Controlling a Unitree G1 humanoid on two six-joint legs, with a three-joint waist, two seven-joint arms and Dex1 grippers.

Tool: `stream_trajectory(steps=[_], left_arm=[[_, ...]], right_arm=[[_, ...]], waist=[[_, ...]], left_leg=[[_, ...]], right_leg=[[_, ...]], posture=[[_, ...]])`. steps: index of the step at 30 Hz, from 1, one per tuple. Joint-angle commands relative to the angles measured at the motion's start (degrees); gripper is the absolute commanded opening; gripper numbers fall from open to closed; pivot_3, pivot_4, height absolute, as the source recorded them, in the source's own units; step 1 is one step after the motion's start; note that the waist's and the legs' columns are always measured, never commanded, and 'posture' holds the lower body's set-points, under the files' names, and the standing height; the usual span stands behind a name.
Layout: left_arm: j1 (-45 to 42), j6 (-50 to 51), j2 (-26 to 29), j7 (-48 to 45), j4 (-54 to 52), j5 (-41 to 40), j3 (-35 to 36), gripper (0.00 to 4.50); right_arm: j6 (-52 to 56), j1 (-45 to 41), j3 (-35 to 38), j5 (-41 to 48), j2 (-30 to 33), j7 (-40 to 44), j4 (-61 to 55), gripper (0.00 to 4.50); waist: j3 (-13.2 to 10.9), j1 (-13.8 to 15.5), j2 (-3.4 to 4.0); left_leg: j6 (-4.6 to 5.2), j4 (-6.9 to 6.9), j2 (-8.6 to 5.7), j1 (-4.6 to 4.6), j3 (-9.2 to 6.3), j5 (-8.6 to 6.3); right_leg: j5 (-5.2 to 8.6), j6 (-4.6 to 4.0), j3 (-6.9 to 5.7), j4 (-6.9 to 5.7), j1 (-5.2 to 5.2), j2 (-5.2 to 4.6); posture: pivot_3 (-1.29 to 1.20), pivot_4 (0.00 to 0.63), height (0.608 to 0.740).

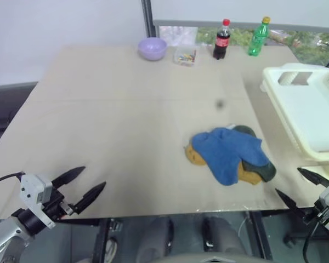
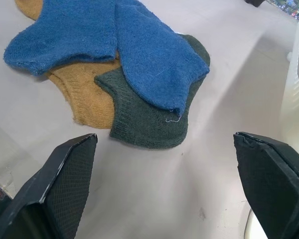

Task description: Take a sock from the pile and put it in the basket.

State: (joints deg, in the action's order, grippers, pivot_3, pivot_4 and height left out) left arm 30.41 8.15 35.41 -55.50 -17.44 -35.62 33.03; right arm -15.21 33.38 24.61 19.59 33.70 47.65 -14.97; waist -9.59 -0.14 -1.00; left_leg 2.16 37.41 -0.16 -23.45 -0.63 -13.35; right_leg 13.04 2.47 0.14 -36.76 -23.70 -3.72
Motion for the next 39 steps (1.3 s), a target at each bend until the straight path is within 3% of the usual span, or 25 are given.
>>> stream_trajectory(steps=[1, 12, 18, 24, 27, 31, 36, 39], left_arm=[[-0.53, 0.80, 0.85, -0.12, -1.67, -1.05, 0.75, 4.47], [-3.21, 3.56, 1.03, -0.67, -4.63, -2.00, -1.02, 4.47], [-6.52, 3.83, 2.40, -2.57, -7.18, -1.89, -5.90, 4.47], [-8.88, 2.46, 4.02, -7.19, -6.87, -1.90, -9.86, 4.47], [-11.10, 3.00, 4.12, -6.56, -6.57, -1.39, -11.36, 4.50], [-12.53, 3.23, 3.49, -5.12, -7.55, -1.06, -12.76, 4.50], [-12.61, 2.97, 3.48, -4.74, -7.46, -0.88, -12.83, 4.50], [-12.41, 2.92, 3.77, -5.54, -7.74, -1.25, -12.92, 4.50]], right_arm=[[0.73, -0.03, -0.03, 0.81, -0.03, -0.40, -3.16, 4.50], [6.41, -2.97, -5.34, -0.33, -1.39, -4.07, -11.41, 4.50], [17.37, -10.71, -12.72, -5.52, -0.14, -8.98, -17.53, 4.50], [29.94, -25.16, -21.84, -5.12, 0.60, -9.07, -17.59, 4.50], [35.11, -33.99, -26.55, -7.03, -0.57, -10.52, -15.42, 3.72], [35.56, -42.77, -33.84, -12.17, -1.92, -10.11, -9.63, 3.72], [33.72, -47.22, -37.70, -15.66, -3.26, -10.21, -4.52, 3.72], [33.09, -49.00, -39.21, -17.03, -4.25, -10.14, -2.62, 2.96]], waist=[[0.00, 0.01, 0.00], [0.00, 0.12, 0.01], [0.01, 0.39, 0.01], [-0.01, 0.43, 0.04], [-0.02, 0.81, 0.04], [-0.01, 0.87, 0.01], [-0.02, 0.85, 0.01], [-0.02, 0.83, 0.01]], left_leg=[[0.00, 0.00, 0.00, 0.00, 0.00, 0.00], [0.23, 0.00, 0.02, -0.04, 0.02, 0.12], [0.25, 0.01, 0.02, 0.00, 0.02, 0.14], [0.26, 0.00, 0.02, -0.01, 0.05, 0.14], [0.26, 0.00, -0.01, -0.08, 0.03, 0.15], [0.28, 0.03, -0.14, -0.17, -0.01, 0.16], [0.28, 0.02, -0.14, -0.15, -0.02, 0.16], [0.28, 0.02, -0.15, -0.15, -0.03, 0.16]], right_leg=[[0.00, 0.00, 0.00, 0.00, 0.00, 0.00], [-0.02, -0.04, -0.01, 0.02, -0.02, 0.01], [-0.05, -0.08, -0.02, -0.01, -0.02, 0.01], [-0.15, -0.26, -0.04, 0.00, -0.03, 0.06], [-0.16, -0.26, -0.15, 0.01, -0.08, 0.07], [-0.17, -0.25, -0.36, 0.02, -0.10, 0.04], [-0.17, -0.26, -0.38, 0.01, -0.09, 0.16], [-0.18, -0.26, -0.39, 0.01, -0.08, 0.26]], posture=[[0.00, 0.150, 0.740], [0.00, 0.150, 0.740], [0.00, 0.150, 0.740], [0.00, 0.150, 0.740], [0.00, 0.150, 0.740], [0.00, 0.150, 0.740], [0.00, 0.150, 0.740], [0.00, 0.150, 0.740]])
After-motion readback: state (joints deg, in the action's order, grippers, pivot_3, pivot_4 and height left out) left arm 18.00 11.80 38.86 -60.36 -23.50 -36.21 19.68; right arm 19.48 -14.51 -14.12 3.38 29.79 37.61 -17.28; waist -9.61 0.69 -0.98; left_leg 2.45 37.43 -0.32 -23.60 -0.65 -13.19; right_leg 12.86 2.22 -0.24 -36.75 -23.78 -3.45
